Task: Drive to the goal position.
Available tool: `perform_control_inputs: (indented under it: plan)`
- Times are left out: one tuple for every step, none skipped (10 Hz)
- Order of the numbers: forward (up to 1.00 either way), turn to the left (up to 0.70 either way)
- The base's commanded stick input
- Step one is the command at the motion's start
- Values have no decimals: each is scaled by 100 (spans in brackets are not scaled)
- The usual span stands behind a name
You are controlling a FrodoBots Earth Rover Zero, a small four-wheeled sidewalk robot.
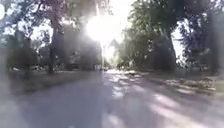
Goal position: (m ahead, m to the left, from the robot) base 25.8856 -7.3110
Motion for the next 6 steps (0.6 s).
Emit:
perform_control_inputs:
  plan:
    - [100, 0]
    - [100, 0]
    - [100, 0]
    - [100, 0]
    - [100, 0]
    - [100, 0]
